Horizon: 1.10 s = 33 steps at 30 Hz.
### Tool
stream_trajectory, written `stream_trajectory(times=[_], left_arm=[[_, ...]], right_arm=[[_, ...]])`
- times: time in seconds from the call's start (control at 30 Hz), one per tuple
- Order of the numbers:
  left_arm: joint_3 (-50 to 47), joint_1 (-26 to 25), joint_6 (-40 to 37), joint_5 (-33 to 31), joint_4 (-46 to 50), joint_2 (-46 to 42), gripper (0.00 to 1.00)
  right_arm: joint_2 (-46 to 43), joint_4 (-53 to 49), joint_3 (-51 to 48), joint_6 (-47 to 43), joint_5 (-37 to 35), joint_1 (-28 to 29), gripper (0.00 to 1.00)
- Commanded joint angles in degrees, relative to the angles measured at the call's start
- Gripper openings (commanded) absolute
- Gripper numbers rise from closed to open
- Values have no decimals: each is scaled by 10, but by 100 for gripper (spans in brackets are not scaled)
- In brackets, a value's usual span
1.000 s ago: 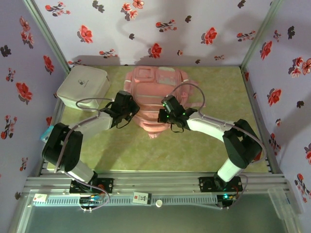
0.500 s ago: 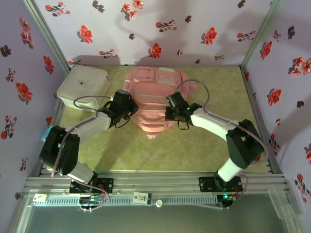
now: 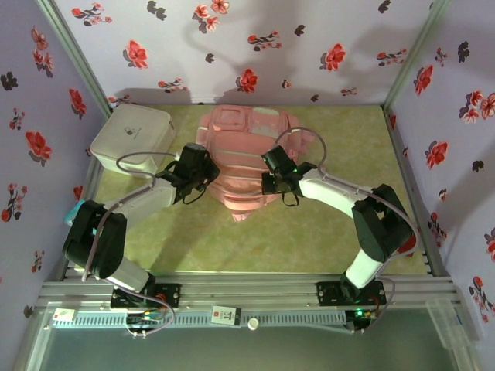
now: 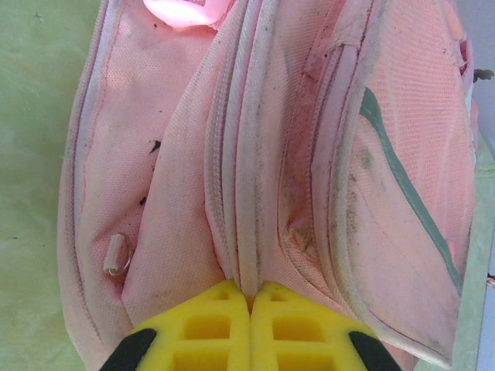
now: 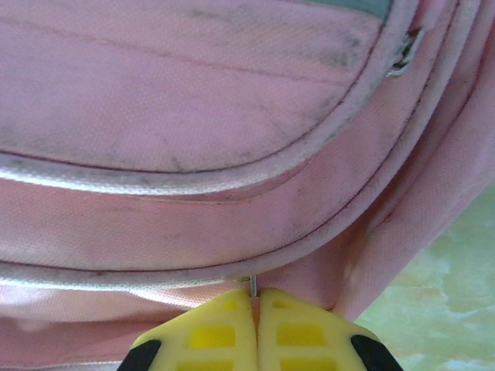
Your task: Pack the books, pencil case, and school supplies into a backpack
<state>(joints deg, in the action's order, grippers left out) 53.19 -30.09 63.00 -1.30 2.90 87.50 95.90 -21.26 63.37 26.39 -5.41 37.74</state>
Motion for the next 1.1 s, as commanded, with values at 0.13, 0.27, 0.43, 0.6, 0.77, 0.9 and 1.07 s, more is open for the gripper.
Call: stream_trajectory(times=[0.13,0.27,0.43,0.6,0.77,0.9,1.07], left_arm=[[-5,33,-41,-31,35,-37,0],[20,41,-100,2,72,-34,0],[70,42,-190,52,122,-22,31],[111,40,-304,76,173,-32,52],[140,11,-410,113,179,-36,64],[162,-29,-486,122,185,-18,65],[190,-72,-565,145,195,13,65]], right_arm=[[-51,-41,-3,-1,-159,-38,0],[-53,-69,37,-31,-181,-38,0],[-75,-16,46,-67,-86,-34,0],[-94,25,39,-95,4,-35,0],[-111,51,21,-103,68,-35,0],[-123,60,11,-97,95,-40,0],[-139,72,-2,-83,133,-48,0]])
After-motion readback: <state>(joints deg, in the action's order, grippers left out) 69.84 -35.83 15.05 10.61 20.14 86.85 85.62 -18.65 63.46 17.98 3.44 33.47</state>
